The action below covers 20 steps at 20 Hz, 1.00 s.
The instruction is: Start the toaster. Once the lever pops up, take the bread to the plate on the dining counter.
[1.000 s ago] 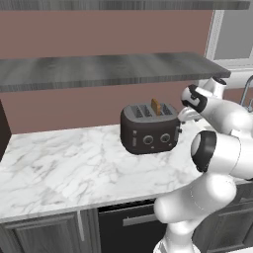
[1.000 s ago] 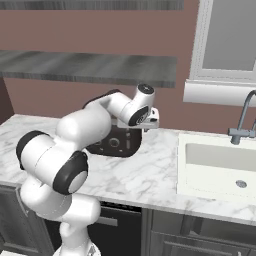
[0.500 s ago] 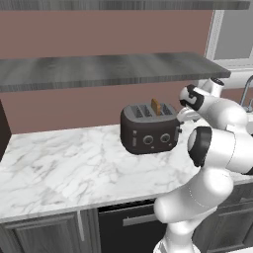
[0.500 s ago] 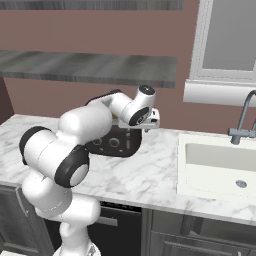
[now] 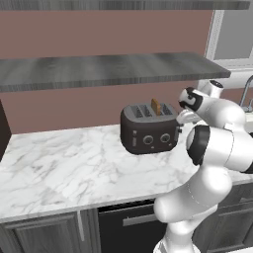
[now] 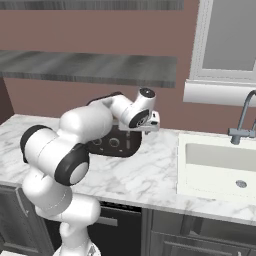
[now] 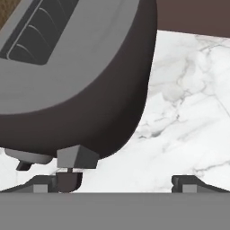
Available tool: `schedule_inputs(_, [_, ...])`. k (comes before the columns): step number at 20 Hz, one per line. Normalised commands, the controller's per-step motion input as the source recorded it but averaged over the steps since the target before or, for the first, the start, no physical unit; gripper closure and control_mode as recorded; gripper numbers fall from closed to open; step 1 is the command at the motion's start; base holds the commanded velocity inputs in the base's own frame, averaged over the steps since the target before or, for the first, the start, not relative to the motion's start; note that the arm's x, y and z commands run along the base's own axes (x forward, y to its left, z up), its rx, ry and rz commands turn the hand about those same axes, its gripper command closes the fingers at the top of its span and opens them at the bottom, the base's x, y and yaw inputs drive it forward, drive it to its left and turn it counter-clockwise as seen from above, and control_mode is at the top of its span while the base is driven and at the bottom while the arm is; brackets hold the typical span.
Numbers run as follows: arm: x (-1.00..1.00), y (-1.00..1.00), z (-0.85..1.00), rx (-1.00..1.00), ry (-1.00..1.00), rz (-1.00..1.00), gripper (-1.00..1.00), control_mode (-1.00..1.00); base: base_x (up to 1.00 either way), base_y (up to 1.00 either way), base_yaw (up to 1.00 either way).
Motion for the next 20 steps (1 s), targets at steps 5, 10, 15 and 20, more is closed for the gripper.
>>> schedule_inputs(5, [0.0, 0.0, -0.15, 0.0, 0.0, 0.0, -1.0, -1.0, 0.0, 0.0, 0.0])
schedule_inputs(10, [0.0, 0.0, -0.16, 0.0, 0.0, 0.0, -1.0, -1.0, 0.0, 0.0, 0.0])
schedule_inputs(15, [0.0, 0.0, -0.15, 0.0, 0.0, 0.0, -1.0, -1.0, 0.0, 0.0, 0.0])
schedule_inputs(20, [0.0, 0.0, -0.17, 0.0, 0.0, 0.0, -1.0, -1.0, 0.0, 0.0, 0.0])
